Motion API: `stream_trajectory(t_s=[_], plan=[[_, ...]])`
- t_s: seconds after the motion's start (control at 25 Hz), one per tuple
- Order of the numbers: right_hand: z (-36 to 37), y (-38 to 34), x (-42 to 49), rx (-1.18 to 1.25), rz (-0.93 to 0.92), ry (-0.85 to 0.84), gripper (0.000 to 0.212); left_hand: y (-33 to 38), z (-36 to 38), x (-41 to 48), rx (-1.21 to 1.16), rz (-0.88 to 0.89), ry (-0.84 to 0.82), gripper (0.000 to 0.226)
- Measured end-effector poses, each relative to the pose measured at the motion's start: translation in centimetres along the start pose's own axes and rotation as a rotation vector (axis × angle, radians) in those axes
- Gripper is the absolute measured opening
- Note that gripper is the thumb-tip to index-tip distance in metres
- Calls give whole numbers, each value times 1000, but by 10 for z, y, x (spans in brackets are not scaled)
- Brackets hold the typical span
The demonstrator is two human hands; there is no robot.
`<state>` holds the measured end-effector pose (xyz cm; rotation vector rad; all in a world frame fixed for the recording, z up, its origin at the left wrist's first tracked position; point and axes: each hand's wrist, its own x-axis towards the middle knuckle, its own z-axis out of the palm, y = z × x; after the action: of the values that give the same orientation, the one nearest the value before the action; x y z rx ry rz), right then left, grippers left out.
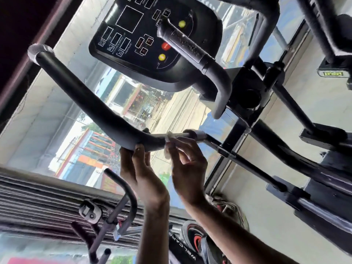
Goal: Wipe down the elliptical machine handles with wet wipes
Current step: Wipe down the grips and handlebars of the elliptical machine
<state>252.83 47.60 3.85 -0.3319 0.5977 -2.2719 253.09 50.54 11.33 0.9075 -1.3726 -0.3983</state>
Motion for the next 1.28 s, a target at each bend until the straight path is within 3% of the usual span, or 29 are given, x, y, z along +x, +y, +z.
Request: stream_trajectory(t_s=[0.12, 0.28, 0.44, 0.64, 0.72, 0.92, 1.04, 1.16, 1.28], plan=[[-4, -10, -1, -167, -206, -79, 16, 4, -6, 2, 76, -48, -23, 34], [-8, -6, 14, -189, -66, -47, 10, 3, -7, 4, 78, -157, 48, 26], [-7, -37, -3, -213, -183, -202, 16, 4, 0, 1, 44, -200, 89, 25], [-31, 3, 35, -335, -199, -261, 20, 3, 11, -9, 72, -185, 137, 82], [-44, 27, 48, -426, -180, -266, 16, 4, 21, -11, 97, -162, 189, 78], [-65, 79, 93, -672, -79, -275, 14, 4, 25, -13, 134, -117, 240, 29], [-62, 84, 108, -737, -58, -319, 19, 5, 23, -14, 129, -84, 231, 31], [-59, 71, 108, -654, -174, -425, 18, 5, 27, -14, 150, -44, 265, 35], [-60, 74, 117, -707, -213, -457, 20, 1, 26, -18, 155, -35, 298, 52]])
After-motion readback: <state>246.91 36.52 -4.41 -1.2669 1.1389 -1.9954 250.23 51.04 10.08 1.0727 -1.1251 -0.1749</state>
